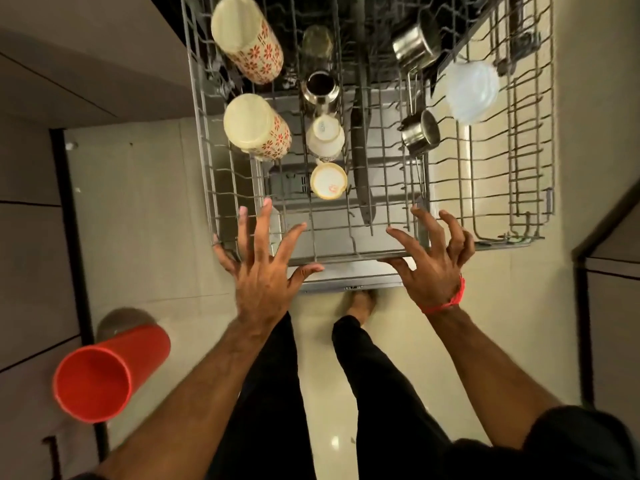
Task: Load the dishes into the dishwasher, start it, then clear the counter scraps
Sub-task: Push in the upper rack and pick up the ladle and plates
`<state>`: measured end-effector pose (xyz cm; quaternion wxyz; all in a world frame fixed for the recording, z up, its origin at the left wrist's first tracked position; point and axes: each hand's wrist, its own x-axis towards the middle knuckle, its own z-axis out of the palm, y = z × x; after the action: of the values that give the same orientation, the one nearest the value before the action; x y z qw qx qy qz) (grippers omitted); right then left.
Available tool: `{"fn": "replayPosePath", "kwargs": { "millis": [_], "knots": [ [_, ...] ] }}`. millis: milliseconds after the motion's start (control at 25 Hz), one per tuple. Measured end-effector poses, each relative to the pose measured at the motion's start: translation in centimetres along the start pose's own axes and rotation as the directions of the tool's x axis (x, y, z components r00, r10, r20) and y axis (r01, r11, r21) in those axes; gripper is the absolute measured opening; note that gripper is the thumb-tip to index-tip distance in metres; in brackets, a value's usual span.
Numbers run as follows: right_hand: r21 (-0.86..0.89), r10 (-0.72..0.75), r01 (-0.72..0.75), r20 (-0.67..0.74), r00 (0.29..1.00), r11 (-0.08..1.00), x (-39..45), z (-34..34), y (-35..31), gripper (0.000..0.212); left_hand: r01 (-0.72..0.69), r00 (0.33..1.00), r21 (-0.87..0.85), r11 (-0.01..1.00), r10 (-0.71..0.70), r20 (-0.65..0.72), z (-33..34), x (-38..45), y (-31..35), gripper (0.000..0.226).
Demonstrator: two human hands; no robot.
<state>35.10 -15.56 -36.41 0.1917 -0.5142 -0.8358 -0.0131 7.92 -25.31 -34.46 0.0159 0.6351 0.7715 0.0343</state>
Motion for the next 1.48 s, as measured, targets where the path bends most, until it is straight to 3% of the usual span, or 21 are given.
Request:
{"fn": "replayPosePath", "kwargs": {
  "millis": [160,400,760,1480],
  "knots": [
    [0.038,0.023,-0.021,-0.037,0.999,0.999,2.9,1.0,-0.2,0.034,-0.001,0.995,-0.001,1.000,0.001,-0.103,0.1,2.8,-0.7,0.078],
    [0.072,-0.002,0.005,-0.044,0.999,0.997,11.1,3.5,1.2,0.024,0.043,0.989,-0.004,0.999,-0.043,-0.138,0.2,10.5,-0.6,0.067],
    [0.062,0.075,-0.080,0.079,0.994,0.995,25.5,7.5,3.3,0.054,0.116,0.974,-0.111,0.987,-0.135,-0.184,1.9,24.5,-0.2,0.055],
    [-0.035,0.105,-0.100,0.182,0.978,0.994,44.1,13.1,5.0,0.060,0.028,0.946,-0.169,0.985,-0.081,-0.315,4.1,44.3,-5.7,0.045]
  ]
}}
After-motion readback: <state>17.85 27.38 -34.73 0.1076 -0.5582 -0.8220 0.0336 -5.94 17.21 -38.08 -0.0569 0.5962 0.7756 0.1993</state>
